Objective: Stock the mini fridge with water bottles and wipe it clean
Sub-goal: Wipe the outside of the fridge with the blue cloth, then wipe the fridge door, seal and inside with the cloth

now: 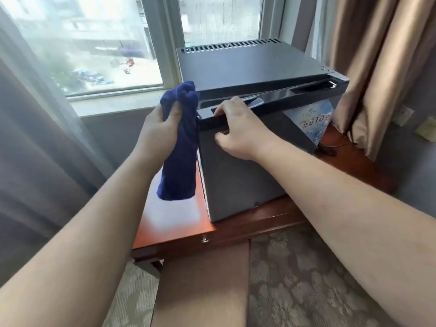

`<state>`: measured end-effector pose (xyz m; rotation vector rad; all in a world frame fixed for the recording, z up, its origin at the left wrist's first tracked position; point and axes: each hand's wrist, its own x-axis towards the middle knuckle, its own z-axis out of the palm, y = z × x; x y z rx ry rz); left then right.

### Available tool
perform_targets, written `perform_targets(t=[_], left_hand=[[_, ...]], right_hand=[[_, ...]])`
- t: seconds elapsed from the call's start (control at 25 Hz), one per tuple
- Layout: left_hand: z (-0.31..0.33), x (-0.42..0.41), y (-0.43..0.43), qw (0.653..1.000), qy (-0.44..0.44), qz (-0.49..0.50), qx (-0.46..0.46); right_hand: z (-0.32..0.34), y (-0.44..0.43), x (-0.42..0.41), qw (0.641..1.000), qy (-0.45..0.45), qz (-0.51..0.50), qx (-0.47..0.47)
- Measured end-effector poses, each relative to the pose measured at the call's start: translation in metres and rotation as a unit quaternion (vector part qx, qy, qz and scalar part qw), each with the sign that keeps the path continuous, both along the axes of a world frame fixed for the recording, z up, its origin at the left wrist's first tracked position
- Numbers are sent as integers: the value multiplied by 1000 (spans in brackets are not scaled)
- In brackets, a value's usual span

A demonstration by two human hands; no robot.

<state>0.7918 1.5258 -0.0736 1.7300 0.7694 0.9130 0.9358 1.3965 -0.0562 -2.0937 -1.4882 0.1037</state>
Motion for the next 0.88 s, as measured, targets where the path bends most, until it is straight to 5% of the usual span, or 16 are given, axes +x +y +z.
perform_targets(t=[0.24,0.56,0.88], left_hand=[[11,-28,-113,1000,-9,10,-13],[4,-25,-232,983,-45,-73,-165],[-19,46,-267,962,-63,-113,-241]], right_hand=[[-13,-112,-15,995,60,23,73],[-19,-227,-19,988,50,-71,130],[21,-322,77,965,181,-173,76]])
